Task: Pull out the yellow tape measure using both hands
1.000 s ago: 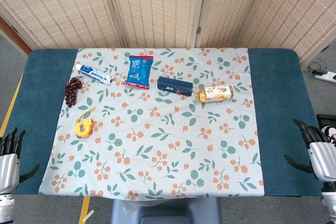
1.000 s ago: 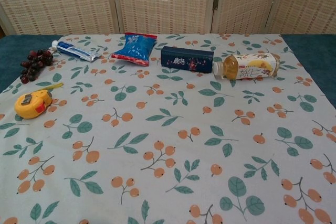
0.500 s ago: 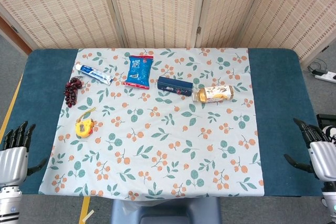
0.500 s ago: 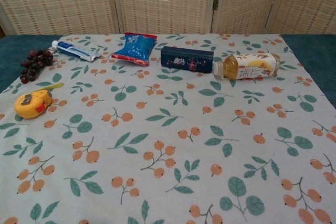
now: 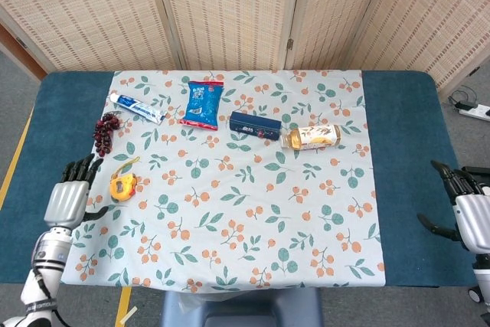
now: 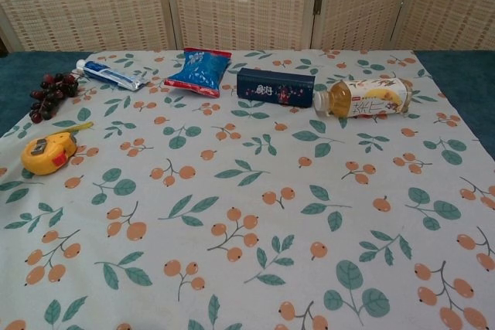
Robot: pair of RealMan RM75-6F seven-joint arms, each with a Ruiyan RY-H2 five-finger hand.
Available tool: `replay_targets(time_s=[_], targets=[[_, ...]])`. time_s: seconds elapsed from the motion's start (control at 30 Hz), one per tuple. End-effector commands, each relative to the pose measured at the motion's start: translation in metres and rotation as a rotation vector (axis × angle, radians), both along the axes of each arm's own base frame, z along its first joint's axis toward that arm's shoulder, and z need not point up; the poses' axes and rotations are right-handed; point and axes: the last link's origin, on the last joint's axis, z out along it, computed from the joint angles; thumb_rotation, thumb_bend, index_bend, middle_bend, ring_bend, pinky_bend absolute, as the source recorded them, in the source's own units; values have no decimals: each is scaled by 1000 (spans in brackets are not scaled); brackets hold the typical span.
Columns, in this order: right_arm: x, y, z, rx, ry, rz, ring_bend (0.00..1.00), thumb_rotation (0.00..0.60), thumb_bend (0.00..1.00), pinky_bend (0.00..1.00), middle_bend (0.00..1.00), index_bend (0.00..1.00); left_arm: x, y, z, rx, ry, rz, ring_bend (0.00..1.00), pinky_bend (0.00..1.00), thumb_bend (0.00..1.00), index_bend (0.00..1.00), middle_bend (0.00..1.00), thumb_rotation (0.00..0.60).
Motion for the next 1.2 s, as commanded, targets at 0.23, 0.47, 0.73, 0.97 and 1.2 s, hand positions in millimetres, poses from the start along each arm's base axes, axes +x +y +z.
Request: replay_targets(time_s=[0.23, 0.47, 0.73, 0.97, 1.2], targets=[[-3, -3, 2, 0, -10, -4, 209, 600, 260, 123, 154, 0, 2, 44, -45, -94, 66, 89, 13, 0, 256, 124, 55, 600], [-8, -4, 1, 2, -15, -8, 211, 600, 260, 124, 154, 0, -8, 51, -57, -96, 97, 186, 38, 0, 257, 146, 91, 600], [-11, -4, 1, 6, -24, -8, 209, 600, 260, 123, 155, 0, -19, 53, -66, -97, 108, 271, 71, 0, 258, 189, 142, 600], [-13, -2, 2, -1, -30, -12, 209, 600, 260, 124, 155, 0, -18, 58, -70, -84, 61, 292, 125, 0, 260, 247, 210, 600], [-17, 0, 2, -3, -35, -21, 212, 600, 260, 123, 157, 0, -12, 61, -80, -109, 44, 292, 126, 0, 260, 249, 211, 600]])
